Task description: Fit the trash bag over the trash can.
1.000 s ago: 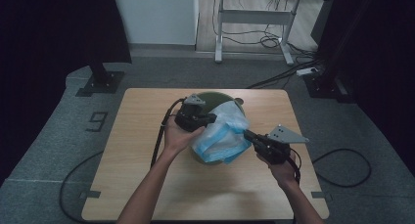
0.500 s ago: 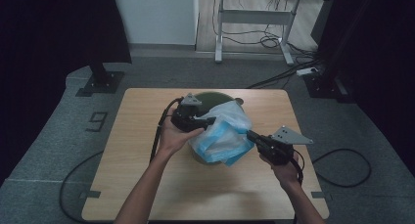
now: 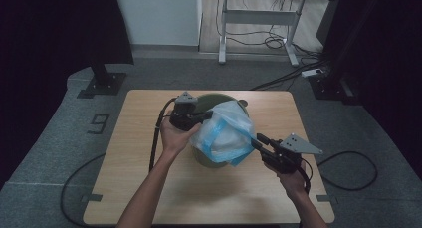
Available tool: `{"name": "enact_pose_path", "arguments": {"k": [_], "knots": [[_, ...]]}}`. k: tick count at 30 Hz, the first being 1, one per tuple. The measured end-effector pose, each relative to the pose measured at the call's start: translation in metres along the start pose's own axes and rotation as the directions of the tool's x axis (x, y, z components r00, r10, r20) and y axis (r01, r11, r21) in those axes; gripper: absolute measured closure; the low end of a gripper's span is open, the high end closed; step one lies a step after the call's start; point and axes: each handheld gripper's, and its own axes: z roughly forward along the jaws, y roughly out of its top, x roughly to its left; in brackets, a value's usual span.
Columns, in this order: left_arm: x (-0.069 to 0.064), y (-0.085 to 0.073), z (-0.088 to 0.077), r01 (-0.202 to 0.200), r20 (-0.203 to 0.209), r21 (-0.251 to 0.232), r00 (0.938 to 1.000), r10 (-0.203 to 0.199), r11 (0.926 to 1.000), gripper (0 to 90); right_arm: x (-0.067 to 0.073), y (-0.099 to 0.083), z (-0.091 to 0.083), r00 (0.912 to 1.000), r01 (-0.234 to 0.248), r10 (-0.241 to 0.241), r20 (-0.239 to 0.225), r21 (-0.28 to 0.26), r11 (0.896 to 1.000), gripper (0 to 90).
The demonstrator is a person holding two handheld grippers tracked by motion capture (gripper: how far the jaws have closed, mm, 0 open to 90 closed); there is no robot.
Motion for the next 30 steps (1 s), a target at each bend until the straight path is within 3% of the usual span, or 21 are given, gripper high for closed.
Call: {"name": "enact_pose_path", "arguments": {"k": [5, 12, 17, 21, 30], "knots": [[0.001, -0.002, 0.000, 0.027, -0.004, -0.011, 0.9996, -0.027, 0.9996, 89.6, 0.012, -0.006, -0.011, 0.9999, -0.011, 0.011, 0.006, 0.001, 1.000, 60.7], [-0.001, -0.001, 0.002, 0.032, 0.007, -0.016, 0.9995, -0.032, 0.9994, 89.6, 0.015, -0.013, -0.002, 0.9995, -0.016, 0.015, 0.027, 0.028, 0.999, 58.9], [0.000, -0.001, 0.001, 0.036, 0.003, -0.029, 0.9993, -0.036, 0.9989, 89.6, 0.014, -0.016, 0.008, 0.9973, -0.021, 0.018, 0.071, 0.047, 0.999, 68.6], [0.002, -0.002, -0.001, 0.042, -0.001, -0.044, 0.9991, -0.042, 0.9981, 89.6, 0.014, -0.022, 0.014, 0.9965, -0.017, 0.013, 0.082, 0.052, 0.998, 87.3], [0.013, -0.004, -0.014, 0.082, -0.015, -0.105, 0.9963, -0.084, 0.9910, 89.6, 0.009, -0.024, 0.009, 0.9970, -0.008, 0.004, 0.078, 0.055, 0.998, 88.4]]}}
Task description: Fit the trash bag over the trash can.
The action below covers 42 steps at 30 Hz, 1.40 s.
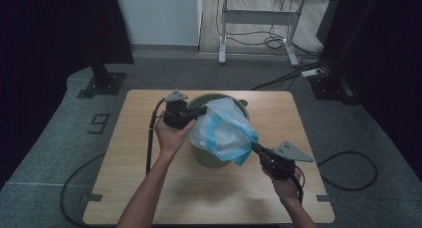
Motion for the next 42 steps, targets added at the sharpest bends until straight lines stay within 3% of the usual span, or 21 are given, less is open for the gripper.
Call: {"name": "enact_pose_path", "arguments": {"k": [8, 19, 24, 26, 28, 29, 31, 35, 42], "knots": [[0.016, -0.004, -0.017, 0.035, -0.027, -0.042, 0.9990, -0.036, 0.9985, 89.6, 0.000, -0.010, -0.006, 0.9998, 0.013, -0.013, -0.012, 0.011, 1.000, 88.4], [0.034, -0.014, -0.036, 0.083, -0.043, -0.075, 0.9954, -0.086, 0.9938, 89.6, 0.016, -0.029, -0.023, 0.9976, 0.044, -0.043, -0.054, 0.004, 0.999, 88.3], [0.034, -0.016, -0.039, 0.087, -0.034, -0.076, 0.9954, -0.089, 0.9934, 89.6, 0.017, -0.042, -0.022, 0.9944, 0.009, -0.006, -0.105, 0.028, 1.000, 87.7], [0.033, -0.016, -0.040, 0.084, -0.028, -0.079, 0.9958, -0.087, 0.9933, 89.6, 0.018, -0.043, -0.023, 0.9929, 0.011, -0.007, -0.119, 0.028, 1.000, 80.1], [0.032, -0.016, -0.040, 0.077, -0.019, -0.078, 0.9967, -0.079, 0.9940, 89.6, 0.016, -0.041, -0.028, 0.9928, -0.005, 0.006, -0.120, 0.002, 1.000, 66.6], [0.031, -0.016, -0.041, 0.075, -0.015, -0.078, 0.9970, -0.076, 0.9942, 89.6, 0.014, -0.038, -0.034, 0.9953, -0.013, 0.010, -0.097, -0.029, 1.000, 62.0], [0.029, -0.016, -0.041, 0.071, -0.005, -0.075, 0.9974, -0.072, 0.9946, 89.6, 0.008, -0.032, -0.042, 0.9967, -0.025, 0.020, -0.079, -0.070, 0.997, 57.6], [0.025, -0.015, -0.039, 0.062, 0.005, -0.074, 0.9981, -0.062, 0.9953, 89.6, -0.008, -0.014, -0.053, 0.9983, -0.035, 0.029, -0.050, -0.112, 0.993, 55.6], [0.021, -0.015, -0.036, 0.055, 0.009, -0.067, 0.9985, -0.054, 0.9963, 89.6, -0.025, 0.008, -0.051, 0.9983, -0.028, 0.020, -0.055, -0.140, 0.990, 54.9]]}}
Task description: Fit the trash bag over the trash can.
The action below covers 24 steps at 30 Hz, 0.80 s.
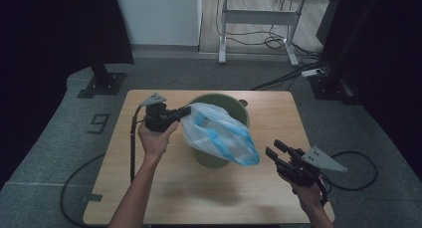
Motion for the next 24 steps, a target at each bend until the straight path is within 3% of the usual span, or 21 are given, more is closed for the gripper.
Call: {"name": "enact_pose_path", "arguments": {"k": [10, 18, 24], "knots": [[-0.007, 0.000, 0.006, -0.014, 0.013, 0.007, 0.9998, 0.013, 0.9999, 89.5, -0.005, 0.013, 0.035, 0.9995, 0.027, -0.026, -0.017, 0.039, 0.999, 54.6], [-0.013, 0.001, 0.008, -0.027, 0.021, 0.008, 0.9994, 0.027, 0.9996, 89.5, 0.001, 0.030, 0.040, 0.9986, 0.044, -0.044, -0.029, 0.011, 0.999, 53.7], [-0.014, 0.001, 0.009, -0.029, 0.026, 0.006, 0.9992, 0.029, 0.9996, 89.5, 0.005, 0.033, 0.054, 0.9971, 0.070, -0.068, -0.034, 0.071, 0.995, 53.2]]}}
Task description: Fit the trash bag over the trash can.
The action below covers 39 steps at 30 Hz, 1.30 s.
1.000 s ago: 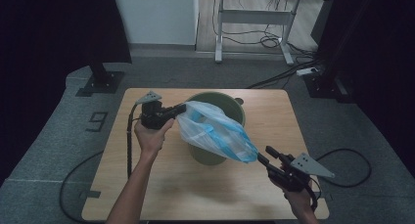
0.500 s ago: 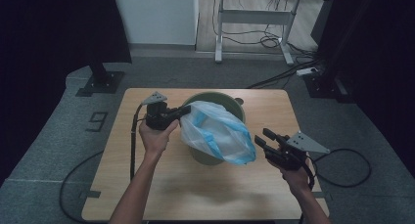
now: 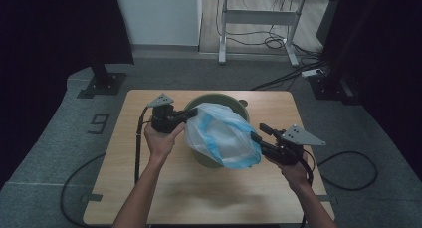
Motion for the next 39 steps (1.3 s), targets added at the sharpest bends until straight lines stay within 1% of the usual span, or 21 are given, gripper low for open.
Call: {"name": "enact_pose_path", "arguments": {"k": [1, 3, 4, 6, 7, 8, 10, 13, 16, 17, 19, 22, 25, 28, 30, 32, 33, 34, 35, 36, 39], "knots": [[0.000, 0.000, 0.000, 0.000, 0.001, 0.000, 1.0000, 0.000, 1.0000, 89.5, -0.001, -0.001, 0.004, 1.0000, -0.001, 0.001, 0.004, 0.016, 1.000, 53.5], [-0.001, 0.000, -0.002, -0.003, 0.007, 0.003, 1.0000, 0.003, 1.0000, 89.5, -0.004, -0.004, 0.013, 0.9999, -0.014, 0.014, -0.003, 0.043, 0.999, 58.2], [-0.001, 0.000, -0.002, -0.004, 0.009, 0.004, 1.0000, 0.004, 1.0000, 89.5, -0.005, -0.006, 0.015, 0.9998, -0.018, 0.019, -0.004, 0.053, 0.998, 62.0], [-0.001, 0.000, -0.003, -0.012, 0.013, 0.006, 0.9999, 0.012, 0.9999, 89.5, -0.006, -0.007, 0.019, 0.9998, -0.019, 0.020, -0.008, 0.063, 0.998, 74.0], [-0.001, 0.001, -0.004, -0.016, 0.024, 0.009, 0.9996, 0.015, 0.9998, 89.3, -0.006, -0.008, 0.020, 0.9999, -0.013, 0.013, -0.007, 0.064, 0.998, 79.0], [-0.001, 0.001, -0.004, -0.017, 0.034, 0.016, 0.9993, 0.016, 0.9997, 87.7, -0.006, -0.007, 0.021, 1.0000, -0.007, 0.007, -0.003, 0.069, 0.998, 83.1], [-0.003, 0.001, -0.004, -0.040, 0.032, 0.016, 0.9987, 0.039, 0.9991, 81.0, -0.005, -0.007, 0.021, 1.0000, -0.002, 0.002, -0.001, 0.070, 0.998, 87.5], [-0.007, 0.004, -0.006, -0.062, 0.014, 0.004, 0.9980, 0.062, 0.9981, 66.3, -0.005, -0.004, 0.022, 1.0000, 0.000, 0.000, -0.004, 0.079, 0.997, 88.0], [-0.014, 0.010, -0.006, -0.105, 0.007, 0.012, 0.9944, 0.105, 0.9944, 54.5, -0.005, -0.002, 0.022, 1.0000, 0.005, -0.005, -0.005, 0.088, 0.996, 88.1], [-0.017, 0.013, -0.005, -0.129, 0.008, 0.025, 0.9917, 0.128, 0.9914, 51.6, -0.004, -0.001, 0.022, 1.0000, 0.007, -0.007, -0.007, 0.088, 0.996, 88.1], [-0.021, 0.017, -0.001, -0.161, -0.001, 0.044, 0.9870, 0.161, 0.9860, 45.8, -0.003, 0.001, 0.023, 0.9999, 0.014, -0.013, -0.011, 0.090, 0.996, 88.1], [-0.024, 0.023, 0.009, -0.200, 0.000, 0.087, 0.9797, 0.201, 0.9759, 39.0, -0.001, 0.004, 0.024, 0.9996, 0.023, -0.021, -0.017, 0.092, 0.996, 88.1], [-0.020, 0.026, 0.019, -0.201, -0.021, 0.110, 0.9787, 0.204, 0.9734, 32.8, 0.000, 0.005, 0.025, 0.9994, 0.028, -0.026, -0.025, 0.091, 0.995, 88.1], [-0.013, 0.027, 0.024, -0.190, -0.036, 0.110, 0.9801, 0.195, 0.9756, 29.6, 0.000, 0.006, 0.025, 0.9988, 0.037, -0.034, -0.034, 0.092, 0.995, 88.2], [-0.009, 0.028, 0.026, -0.185, -0.034, 0.114, 0.9812, 0.190, 0.9761, 27.5, -0.001, 0.005, 0.025, 0.9985, 0.041, -0.037, -0.040, 0.092, 0.995, 88.2], [-0.006, 0.028, 0.026, -0.192, -0.036, 0.113, 0.9797, 0.197, 0.9749, 26.8, -0.002, 0.005, 0.025, 0.9983, 0.042, -0.039, -0.044, 0.091, 0.995, 88.2], [-0.005, 0.028, 0.025, -0.189, -0.033, 0.108, 0.9805, 0.194, 0.9760, 26.5, -0.002, 0.005, 0.024, 0.9982, 0.045, -0.041, -0.045, 0.091, 0.995, 88.2], [-0.003, 0.029, 0.024, -0.182, -0.023, 0.101, 0.9823, 0.186, 0.9780, 26.2, -0.003, 0.004, 0.024, 0.9981, 0.046, -0.042, -0.045, 0.091, 0.995, 88.2], [-0.002, 0.029, 0.023, -0.181, -0.013, 0.100, 0.9830, 0.183, 0.9783, 26.2, -0.005, 0.004, 0.023, 0.9982, 0.044, -0.041, -0.045, 0.089, 0.995, 88.3], [-0.002, 0.029, 0.024, -0.183, -0.002, 0.105, 0.9829, 0.184, 0.9775, 26.2, -0.005, 0.003, 0.023, 0.9983, 0.040, -0.036, -0.045, 0.087, 0.995, 88.3], [-0.004, 0.029, 0.029, -0.203, 0.014, 0.144, 0.9792, 0.203, 0.9686, 26.0, -0.006, 0.003, 0.024, 0.9981, 0.037, -0.033, -0.052, 0.080, 0.996, 88.3]]}}
